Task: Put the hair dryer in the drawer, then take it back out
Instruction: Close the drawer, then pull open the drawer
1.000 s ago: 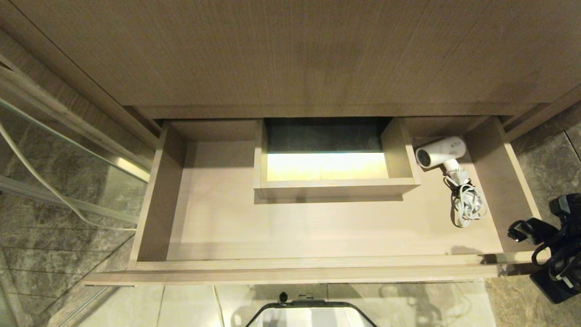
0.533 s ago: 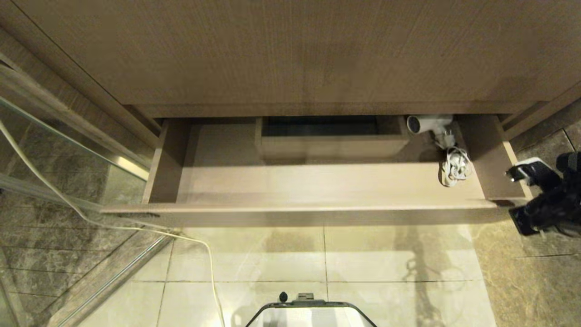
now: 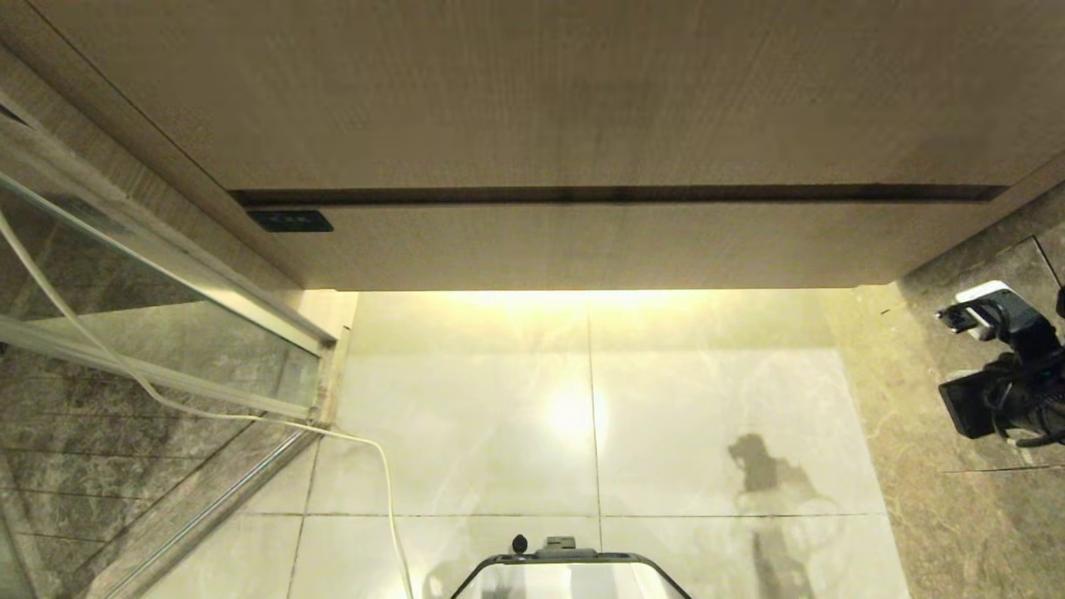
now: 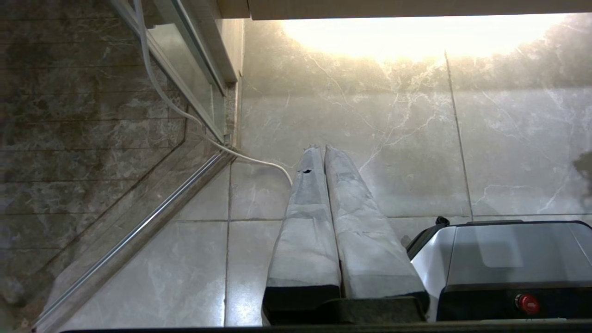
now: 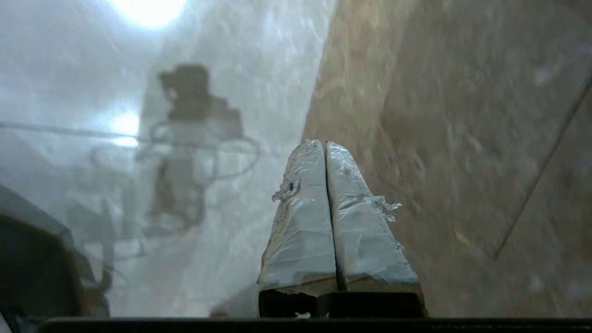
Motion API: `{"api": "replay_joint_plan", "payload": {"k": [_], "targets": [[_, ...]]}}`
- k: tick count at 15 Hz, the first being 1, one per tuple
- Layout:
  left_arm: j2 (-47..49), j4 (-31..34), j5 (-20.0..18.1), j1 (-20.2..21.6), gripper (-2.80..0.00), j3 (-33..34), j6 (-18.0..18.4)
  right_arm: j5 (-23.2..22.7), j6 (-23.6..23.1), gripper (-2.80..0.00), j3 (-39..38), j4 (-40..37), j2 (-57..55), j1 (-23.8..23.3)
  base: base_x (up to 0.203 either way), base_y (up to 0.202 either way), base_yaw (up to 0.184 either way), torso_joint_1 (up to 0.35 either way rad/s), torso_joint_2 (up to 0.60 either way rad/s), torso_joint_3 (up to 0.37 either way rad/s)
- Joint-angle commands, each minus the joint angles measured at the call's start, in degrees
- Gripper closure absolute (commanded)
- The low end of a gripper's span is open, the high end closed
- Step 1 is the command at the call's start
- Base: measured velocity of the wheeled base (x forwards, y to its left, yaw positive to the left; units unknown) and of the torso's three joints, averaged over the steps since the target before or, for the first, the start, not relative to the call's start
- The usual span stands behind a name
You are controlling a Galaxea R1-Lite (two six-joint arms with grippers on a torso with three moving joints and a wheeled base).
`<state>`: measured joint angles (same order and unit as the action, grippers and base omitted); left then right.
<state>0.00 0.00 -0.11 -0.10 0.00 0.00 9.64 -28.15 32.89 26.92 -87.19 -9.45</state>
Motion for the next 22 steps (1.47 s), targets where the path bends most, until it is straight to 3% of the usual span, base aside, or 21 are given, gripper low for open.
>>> {"api": "replay_joint_plan", "payload": {"k": [1,4,9,12,15,17,20,22], "targets": [[0.0,0.0,0.0,0.0,0.0,0.1,0.0,0.2,-2.2,0.0,-4.2,-0.9,8.5,1.0,0.0,0.0,0.0,0.0,0.0,0.0],[0.0,0.0,0.0,0.0,0.0,0.0,0.0,0.3,-5.2,0.0,-10.7,-1.2,18.5,3.3,0.0,0.0,0.0,0.0,0.0,0.0],[0.0,0.0,0.0,0.0,0.0,0.0,0.0,0.5,-5.7,0.0,-22.8,-2.9,37.5,8.4,0.0,0.0,0.0,0.0,0.0,0.0],[0.0,0.0,0.0,0.0,0.0,0.0,0.0,0.6,-5.7,0.0,-24.7,-3.7,39.2,9.6,0.0,0.0,0.0,0.0,0.0,0.0],[0.0,0.0,0.0,0.0,0.0,0.1,0.0,-2.8,0.6,0.0,-27.5,-7.6,47.1,11.8,0.0,0.0,0.0,0.0,0.0,0.0],[0.0,0.0,0.0,0.0,0.0,0.1,0.0,-5.2,6.0,0.0,-29.5,-10.9,62.0,13.7,0.0,0.0,0.0,0.0,0.0,0.0],[0.0,0.0,0.0,0.0,0.0,0.1,0.0,-8.5,16.6,0.0,-32.8,-16.1,83.9,16.3,0.0,0.0,0.0,0.0,0.0,0.0],[0.0,0.0,-0.1,0.0,0.0,0.1,0.0,-10.6,23.7,0.0,-34.9,-20.0,89.3,18.1,0.0,0.0,0.0,0.0,0.0,0.0]]}}
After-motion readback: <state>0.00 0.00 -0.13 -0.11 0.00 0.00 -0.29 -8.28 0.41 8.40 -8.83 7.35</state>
